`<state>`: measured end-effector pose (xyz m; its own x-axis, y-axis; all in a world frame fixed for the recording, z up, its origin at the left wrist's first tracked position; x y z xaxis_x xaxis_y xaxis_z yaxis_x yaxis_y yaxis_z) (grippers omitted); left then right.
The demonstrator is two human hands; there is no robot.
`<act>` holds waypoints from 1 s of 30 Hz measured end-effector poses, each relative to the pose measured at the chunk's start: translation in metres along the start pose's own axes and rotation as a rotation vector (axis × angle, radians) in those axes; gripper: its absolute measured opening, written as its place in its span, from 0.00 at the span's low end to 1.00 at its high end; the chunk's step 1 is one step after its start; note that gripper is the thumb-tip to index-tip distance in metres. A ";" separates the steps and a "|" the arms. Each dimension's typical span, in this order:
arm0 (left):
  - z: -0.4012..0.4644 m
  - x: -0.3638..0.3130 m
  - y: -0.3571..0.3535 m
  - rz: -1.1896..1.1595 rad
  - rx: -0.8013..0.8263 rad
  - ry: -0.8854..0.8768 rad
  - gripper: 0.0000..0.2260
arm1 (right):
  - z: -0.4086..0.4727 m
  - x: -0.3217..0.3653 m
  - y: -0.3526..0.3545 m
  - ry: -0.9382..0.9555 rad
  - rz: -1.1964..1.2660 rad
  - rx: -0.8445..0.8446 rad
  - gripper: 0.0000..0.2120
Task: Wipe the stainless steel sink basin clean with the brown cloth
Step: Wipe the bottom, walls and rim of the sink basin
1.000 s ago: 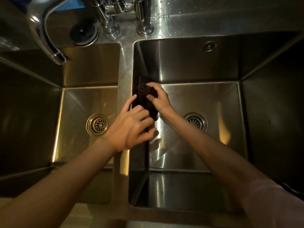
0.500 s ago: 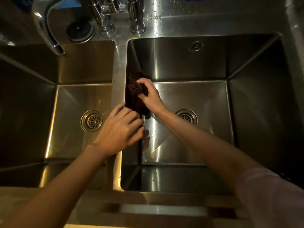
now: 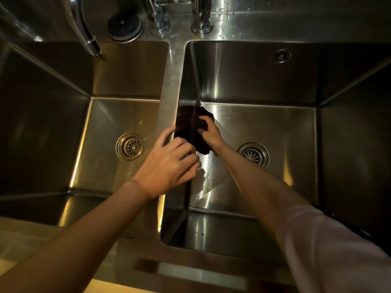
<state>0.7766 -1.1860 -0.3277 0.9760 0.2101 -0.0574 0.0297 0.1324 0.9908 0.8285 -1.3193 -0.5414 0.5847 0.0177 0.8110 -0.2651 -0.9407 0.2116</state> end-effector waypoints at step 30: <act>-0.028 -0.002 0.006 0.014 -0.121 0.442 0.12 | -0.061 0.017 -0.002 0.049 0.052 0.050 0.20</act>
<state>0.7691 -1.1589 -0.3255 0.7894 0.6025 -0.1175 -0.0333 0.2332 0.9719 0.7924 -1.2962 -0.4944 0.5325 -0.0165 0.8463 -0.2547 -0.9566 0.1416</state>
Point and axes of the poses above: each hand's wrist, its own z-axis towards the middle knuckle, its own y-axis out of the back of the hand, x = y × z, the point moved 5 cm from there along z, towards the middle knuckle, and after that the axes turned 7 degrees about -y, right-handed, at the moved point
